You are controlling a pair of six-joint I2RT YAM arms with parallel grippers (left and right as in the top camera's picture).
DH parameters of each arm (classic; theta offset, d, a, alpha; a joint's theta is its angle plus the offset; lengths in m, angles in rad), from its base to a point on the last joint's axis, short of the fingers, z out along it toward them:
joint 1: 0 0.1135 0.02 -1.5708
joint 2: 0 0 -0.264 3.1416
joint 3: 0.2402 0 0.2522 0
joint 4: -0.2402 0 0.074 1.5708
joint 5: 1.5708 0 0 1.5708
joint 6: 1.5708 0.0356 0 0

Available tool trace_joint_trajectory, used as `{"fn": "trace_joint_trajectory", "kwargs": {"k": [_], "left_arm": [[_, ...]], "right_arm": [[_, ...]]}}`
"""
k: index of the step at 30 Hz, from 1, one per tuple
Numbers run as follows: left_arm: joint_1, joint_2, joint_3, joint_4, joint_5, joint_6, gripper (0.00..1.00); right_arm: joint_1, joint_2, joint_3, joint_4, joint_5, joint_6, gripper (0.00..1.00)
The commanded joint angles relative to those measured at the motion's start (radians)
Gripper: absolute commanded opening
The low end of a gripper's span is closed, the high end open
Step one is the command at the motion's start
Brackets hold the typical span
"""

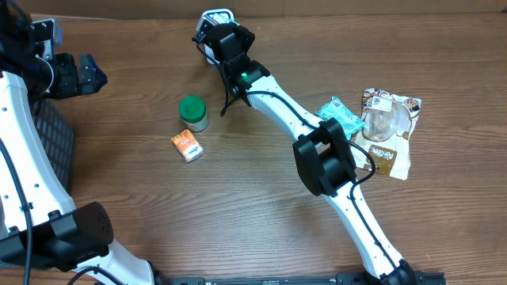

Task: Scan the item barcode
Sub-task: 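Hold the Kleenex pack in front of the white scanner, then place the Kleenex pack at the table's right side and release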

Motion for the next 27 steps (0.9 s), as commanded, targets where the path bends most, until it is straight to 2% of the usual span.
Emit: {"fn": "trace_joint_trajectory", "kwargs": {"k": [1,9,15,17,23,24,27], "left_arm": [[-0.002,-0.013,0.016,0.001,-0.003,0.019,1.00],[-0.002,-0.013,0.016,0.001,-0.002,0.019,1.00],[-0.002,-0.013,0.016,0.001,-0.002,0.019,1.00],[-0.002,-0.013,0.016,0.001,-0.003,0.019,1.00],[-0.002,-0.013,0.016,0.001,-0.002,0.019,1.00],[-0.002,-0.013,0.016,0.001,-0.002,0.019,1.00],[-0.002,-0.013,0.016,0.001,-0.003,0.019,1.00]], "right_arm": [[0.002,0.008,0.012,0.008,0.002,0.000,0.04],[0.013,-0.011,0.012,0.010,0.023,0.019,0.04],[0.008,-0.175,0.012,-0.051,-0.008,0.217,0.04],[-0.006,-0.308,0.012,-0.238,-0.093,0.338,0.04],[-0.045,-0.527,0.012,-0.663,-0.341,0.620,0.04],[-0.065,-0.587,0.012,-0.798,-0.392,0.755,0.04],[-0.107,-0.666,0.012,-1.020,-0.403,0.971,0.04]]}}
